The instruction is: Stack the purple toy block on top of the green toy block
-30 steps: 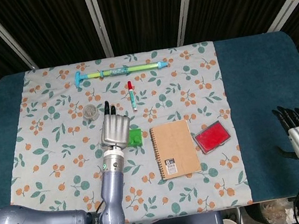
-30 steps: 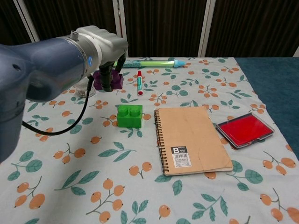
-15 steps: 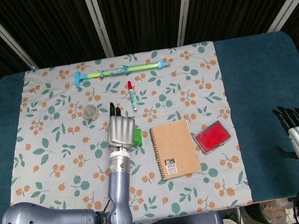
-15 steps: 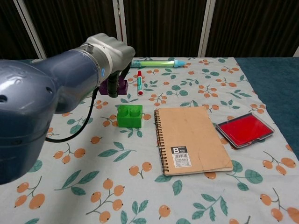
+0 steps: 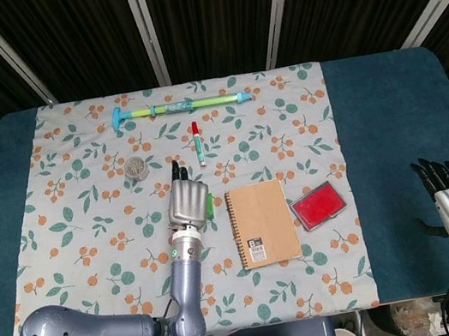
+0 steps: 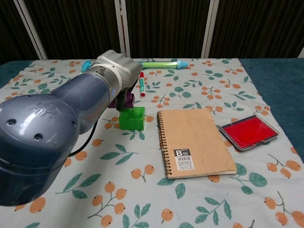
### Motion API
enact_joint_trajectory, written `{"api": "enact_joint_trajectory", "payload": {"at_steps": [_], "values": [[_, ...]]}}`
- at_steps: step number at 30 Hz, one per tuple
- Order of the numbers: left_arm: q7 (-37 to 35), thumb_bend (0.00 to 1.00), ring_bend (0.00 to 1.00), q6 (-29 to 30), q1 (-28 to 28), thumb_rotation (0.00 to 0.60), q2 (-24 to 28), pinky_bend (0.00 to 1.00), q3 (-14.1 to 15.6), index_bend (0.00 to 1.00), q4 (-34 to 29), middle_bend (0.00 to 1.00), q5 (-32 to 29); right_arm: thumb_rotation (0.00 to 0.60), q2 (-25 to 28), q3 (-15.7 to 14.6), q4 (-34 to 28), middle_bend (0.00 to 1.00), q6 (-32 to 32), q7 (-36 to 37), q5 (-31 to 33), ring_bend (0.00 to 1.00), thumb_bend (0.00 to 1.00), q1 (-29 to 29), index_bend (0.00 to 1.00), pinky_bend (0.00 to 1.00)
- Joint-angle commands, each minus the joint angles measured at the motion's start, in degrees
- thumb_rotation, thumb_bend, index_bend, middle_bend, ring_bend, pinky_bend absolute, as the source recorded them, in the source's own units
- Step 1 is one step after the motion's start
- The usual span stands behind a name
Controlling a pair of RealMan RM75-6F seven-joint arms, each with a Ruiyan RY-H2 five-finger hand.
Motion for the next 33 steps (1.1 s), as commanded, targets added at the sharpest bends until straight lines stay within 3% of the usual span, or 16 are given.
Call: {"api": "enact_joint_trajectory", "payload": {"at_steps": [1,33], "values": [[-0.3,0.35,0.15,-0.2,0.0,0.6,-0.4,0.0,0.3,0.6,0.5,0.54,0.3,0.6,0.0,0.0,0.0,0.06,-0.1,0.0,0.0,0.09,0.22,0.0,0.02,0.0],[-1.2,0.34,0.16,-2.3,-0.3,0.6,-4.9,0.0,1.5,0.6,6.1,0.54,3.6,0.6,0.2,0.2,0.1,0.06,-0.1,0.3,0.4,0.09,0.22,0.0,0.02,0.0]]}}
